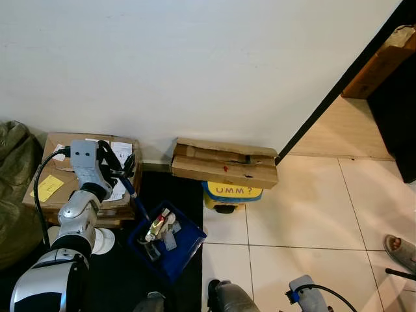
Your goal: Sweep floor
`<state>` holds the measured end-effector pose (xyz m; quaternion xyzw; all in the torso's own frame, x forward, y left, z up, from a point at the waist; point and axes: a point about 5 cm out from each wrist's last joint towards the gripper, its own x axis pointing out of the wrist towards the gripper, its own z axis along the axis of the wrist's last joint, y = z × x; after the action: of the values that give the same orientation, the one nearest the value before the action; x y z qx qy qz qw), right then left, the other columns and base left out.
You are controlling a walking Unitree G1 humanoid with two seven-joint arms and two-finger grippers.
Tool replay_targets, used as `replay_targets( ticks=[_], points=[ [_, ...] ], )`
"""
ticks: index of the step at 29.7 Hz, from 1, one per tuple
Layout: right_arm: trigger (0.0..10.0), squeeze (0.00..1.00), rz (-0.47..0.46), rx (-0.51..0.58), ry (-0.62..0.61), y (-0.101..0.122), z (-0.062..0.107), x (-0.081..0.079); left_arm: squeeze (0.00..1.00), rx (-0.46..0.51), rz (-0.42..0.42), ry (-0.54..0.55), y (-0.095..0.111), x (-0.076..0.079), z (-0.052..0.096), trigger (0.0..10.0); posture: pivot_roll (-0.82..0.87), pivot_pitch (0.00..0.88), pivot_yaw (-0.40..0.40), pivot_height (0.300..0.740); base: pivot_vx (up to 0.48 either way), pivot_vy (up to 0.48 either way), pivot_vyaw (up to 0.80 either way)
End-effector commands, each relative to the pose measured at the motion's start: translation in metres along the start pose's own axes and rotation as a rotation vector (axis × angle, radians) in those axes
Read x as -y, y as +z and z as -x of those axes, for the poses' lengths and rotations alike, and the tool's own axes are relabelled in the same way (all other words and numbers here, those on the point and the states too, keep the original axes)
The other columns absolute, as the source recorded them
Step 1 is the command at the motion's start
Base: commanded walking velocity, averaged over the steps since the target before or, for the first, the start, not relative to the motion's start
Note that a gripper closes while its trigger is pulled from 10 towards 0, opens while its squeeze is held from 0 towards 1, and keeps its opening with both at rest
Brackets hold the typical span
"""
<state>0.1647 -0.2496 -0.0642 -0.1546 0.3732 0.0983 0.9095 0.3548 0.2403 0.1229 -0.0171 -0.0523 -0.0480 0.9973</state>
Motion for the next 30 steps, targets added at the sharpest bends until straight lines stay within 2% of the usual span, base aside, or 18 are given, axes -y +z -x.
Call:
replay_targets(
  ticks=[1, 2, 3, 13, 30],
  points=[
    [10.0, 0.00, -0.011, -0.039, 0.009, -0.014, 0.007, -0.002, 0.00, -0.039, -0.013, 0.003, -0.007, -0.004, 0.006, 10.0, -0.40, 0.396, -0.057, 0.740, 0.000, 0.000, 0.00],
    [10.0, 0.00, -0.008, -0.033, 0.009, -0.014, 0.007, -0.001, 0.00, -0.039, -0.010, 0.000, -0.007, -0.003, 0.005, 7.3, -0.41, 0.396, -0.060, 0.740, 0.000, 0.000, 0.00],
    [10.0, 0.00, -0.007, -0.027, 0.007, -0.014, 0.008, 0.002, 0.00, -0.036, -0.010, 0.000, -0.005, -0.002, 0.003, 0.0, -0.41, 0.399, -0.062, 0.740, 0.000, 0.000, 0.00],
    [10.0, 0.00, -0.011, -0.010, 0.003, -0.014, 0.011, 0.006, 0.00, -0.029, -0.022, 0.012, 0.002, -0.005, -0.001, 0.0, -0.42, 0.406, -0.065, 0.740, 0.000, 0.000, 0.00],
    [10.0, 0.00, -0.023, 0.014, -0.007, -0.005, 0.007, 0.010, 0.00, -0.072, -0.047, 0.041, -0.013, -0.014, 0.013, 0.0, -0.39, 0.381, -0.039, 0.740, 0.000, 0.000, 0.00]
  ],
)
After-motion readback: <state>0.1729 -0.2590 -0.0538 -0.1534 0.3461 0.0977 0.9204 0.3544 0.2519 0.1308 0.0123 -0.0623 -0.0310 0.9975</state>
